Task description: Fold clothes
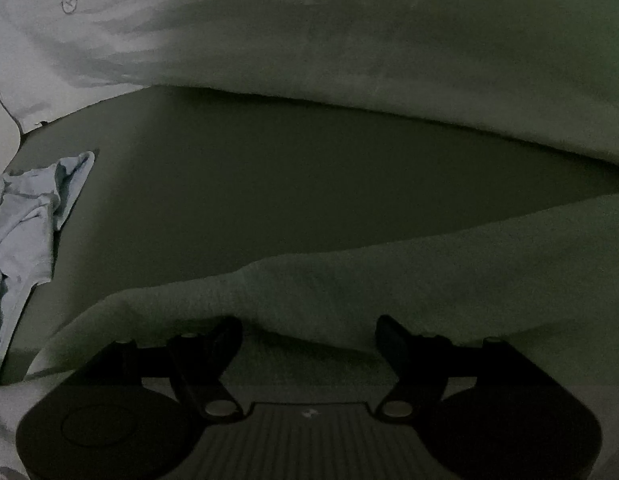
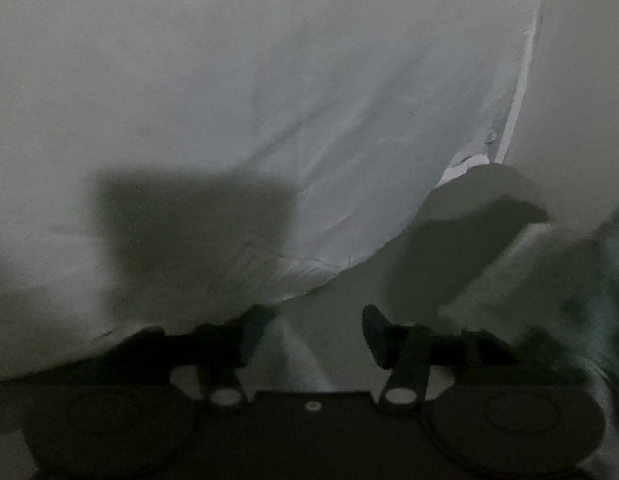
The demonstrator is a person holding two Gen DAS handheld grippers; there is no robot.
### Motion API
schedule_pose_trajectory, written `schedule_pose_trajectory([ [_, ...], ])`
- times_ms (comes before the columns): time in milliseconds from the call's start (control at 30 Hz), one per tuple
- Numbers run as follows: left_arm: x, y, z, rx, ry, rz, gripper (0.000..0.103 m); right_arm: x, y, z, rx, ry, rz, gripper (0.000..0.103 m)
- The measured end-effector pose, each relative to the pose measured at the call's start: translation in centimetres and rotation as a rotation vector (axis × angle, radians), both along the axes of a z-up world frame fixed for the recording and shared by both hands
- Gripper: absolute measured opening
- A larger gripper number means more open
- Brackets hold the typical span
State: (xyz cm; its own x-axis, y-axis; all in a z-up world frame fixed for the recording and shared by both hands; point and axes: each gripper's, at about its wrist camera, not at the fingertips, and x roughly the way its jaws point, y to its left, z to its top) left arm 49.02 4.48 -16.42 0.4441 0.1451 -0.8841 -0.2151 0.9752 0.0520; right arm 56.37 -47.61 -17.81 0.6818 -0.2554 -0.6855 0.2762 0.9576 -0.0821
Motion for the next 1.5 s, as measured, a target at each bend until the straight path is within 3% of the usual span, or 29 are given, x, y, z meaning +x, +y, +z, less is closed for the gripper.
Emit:
schedule_pose_trajectory([
  [100,-1.4,-1.0,0.8,-0.028,-0.016,-0.031,0.075,-6.6,-0.6,-0.1,0.006,0.019,0.005,0.072],
  [433,-8.6,-8.0,1.5,-0.054,0.008,-0.196,0.076,-28.4,-2.5,-0.5,0.027,0.08,0.023,0.073],
  [600,-12.5,-11.4,2.3,0.004,0.009,-0.233,0.076,-28.7,-5.2,-2.1,0.097,0.044,0.027,0.073],
  [733,-14.7,-12.9,2.6,0.005,0.018,-0.19,0.076,-26.7,-6.1,-3.4,0.12,0.041,0.076,0.072],
  [767,-15.3,-13.2,2.8,0.009,0.018,-0.175,0.076,-26.2,-6.1,-3.6,0.122,0.038,0.095,0.066],
  [800,-15.9,-13.5,2.9,0.015,0.017,-0.159,0.076,-25.7,-5.8,-3.6,0.113,0.028,0.132,0.031],
  [833,-16.4,-13.7,3.1,0.022,0.018,-0.144,0.076,-25.2,-5.2,-3.3,0.098,0.037,0.184,0.002],
  [900,-17.4,-14.2,3.5,0.039,0.02,-0.123,0.076,-24.0,-4.0,-3.0,0.054,0.036,0.272,0.001],
  [1100,-20.5,-15.1,4.4,0.083,0.034,-0.059,0.076,-17.3,-7.1,-1.3,0.036,-0.061,0.215,0.001],
  [1167,-21.1,-15.3,4.4,0.076,0.05,-0.038,0.076,-17.4,-7.7,-0.7,0.053,-0.076,0.203,0.003],
  [1200,-21.1,-15.5,4.2,0.073,0.056,-0.034,0.076,-18.5,-7.9,-0.5,0.063,-0.081,0.189,0.018],
  [1233,-21.1,-15.7,4.1,0.071,0.06,-0.032,0.076,-19.5,-8.0,-0.3,0.073,-0.085,0.176,0.041],
  [1267,-21.0,-16.0,4.0,0.073,0.062,-0.034,0.076,-20.6,-8.1,-0.1,0.083,-0.089,0.162,0.048],
  [1367,-20.5,-17.1,3.7,0.064,0.064,-0.048,0.076,-23.7,-8.6,0.5,0.113,-0.101,0.122,0.055],
  [1433,-20.2,-17.8,3.3,0.044,0.069,-0.058,0.076,-25.8,-8.8,0.9,0.133,-0.109,0.095,0.067],
  [1500,-19.9,-18.6,2.8,0.023,0.077,-0.072,0.076,-28.0,-9.2,1.3,0.154,-0.117,0.064,0.071],
])
